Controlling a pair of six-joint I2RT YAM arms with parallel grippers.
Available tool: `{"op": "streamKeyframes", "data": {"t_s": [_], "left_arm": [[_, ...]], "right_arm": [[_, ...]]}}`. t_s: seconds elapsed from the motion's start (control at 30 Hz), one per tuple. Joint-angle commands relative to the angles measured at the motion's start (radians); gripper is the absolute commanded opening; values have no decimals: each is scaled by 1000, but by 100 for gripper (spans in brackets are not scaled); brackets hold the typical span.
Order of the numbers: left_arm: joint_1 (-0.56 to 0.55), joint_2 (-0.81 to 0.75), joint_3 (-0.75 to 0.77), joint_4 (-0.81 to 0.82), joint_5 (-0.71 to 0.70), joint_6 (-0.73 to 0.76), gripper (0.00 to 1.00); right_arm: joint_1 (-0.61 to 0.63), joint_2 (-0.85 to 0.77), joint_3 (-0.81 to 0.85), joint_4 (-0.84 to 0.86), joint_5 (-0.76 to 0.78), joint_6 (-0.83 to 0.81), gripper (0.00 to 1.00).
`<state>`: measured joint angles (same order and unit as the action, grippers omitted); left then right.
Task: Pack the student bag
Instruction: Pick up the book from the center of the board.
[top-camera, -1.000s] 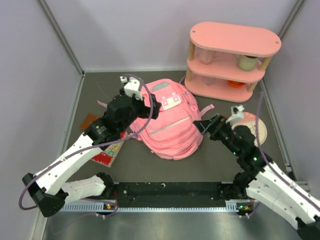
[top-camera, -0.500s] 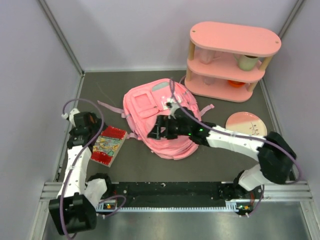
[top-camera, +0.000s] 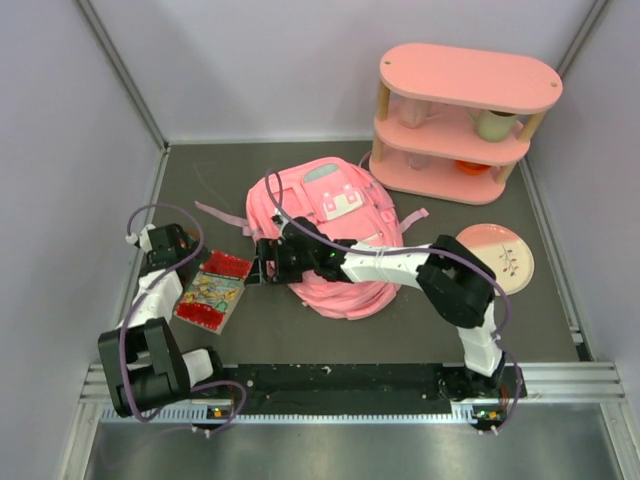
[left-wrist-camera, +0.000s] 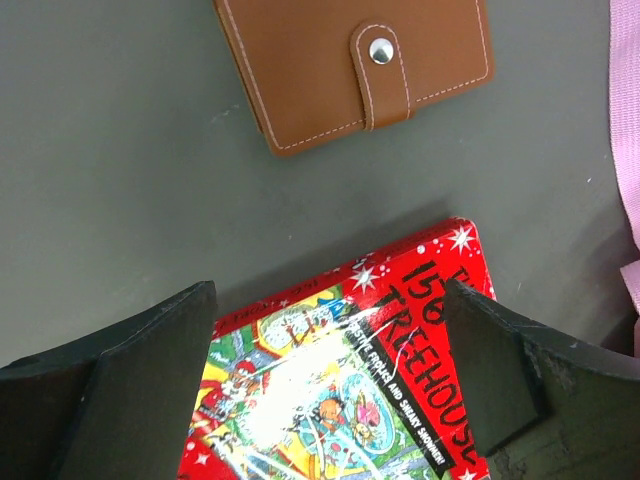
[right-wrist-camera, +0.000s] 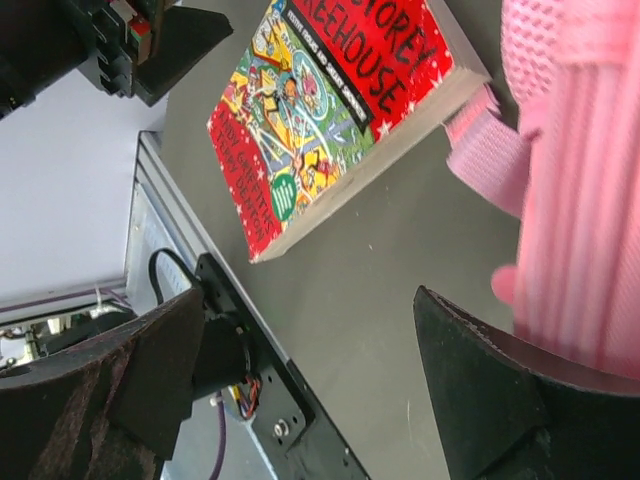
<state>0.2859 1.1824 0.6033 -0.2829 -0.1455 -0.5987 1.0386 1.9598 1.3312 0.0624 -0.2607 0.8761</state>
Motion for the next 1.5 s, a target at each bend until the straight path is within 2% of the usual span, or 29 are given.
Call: {"op": "streamKeyframes", "data": {"t_s": [0.0, 0.2, 0.37, 0.6, 0.77, 0.87, 0.97, 1.17, 1.37, 1.4, 1.47], "left_arm": [[9, 32, -57, 180, 64, -6, 98], [7, 75, -80, 177, 256, -41, 98], [9, 121, -103, 157, 349, -67, 92], [10, 30, -158, 111, 313, -67, 90], [10, -58, -148, 42, 241, -33, 90], [10, -89, -157, 19, 247, -30, 89], [9, -133, -187, 5, 276, -41, 89], [9, -259, -253, -16, 357, -82, 88], [9, -360, -278, -53, 348, -90, 87], [9, -371, -278, -53, 347, -89, 87], [9, -374, -278, -55, 345, -90, 87]], "right_arm": [[8, 111, 121, 22, -48, 11, 84], [23, 201, 232, -59, 3, -19, 84], [38, 273, 295, -168, 43, -9, 84], [63, 326, 361, -302, 112, 29, 84], [64, 303, 330, -312, 123, 55, 84], [63, 324, 377, -300, 126, 28, 84], [63, 355, 437, -303, 103, -3, 81], [55, 344, 470, -297, 109, -31, 66], [51, 311, 458, -241, 83, -51, 44], [51, 307, 454, -234, 77, -51, 37], [51, 298, 448, -225, 66, -46, 35]]}}
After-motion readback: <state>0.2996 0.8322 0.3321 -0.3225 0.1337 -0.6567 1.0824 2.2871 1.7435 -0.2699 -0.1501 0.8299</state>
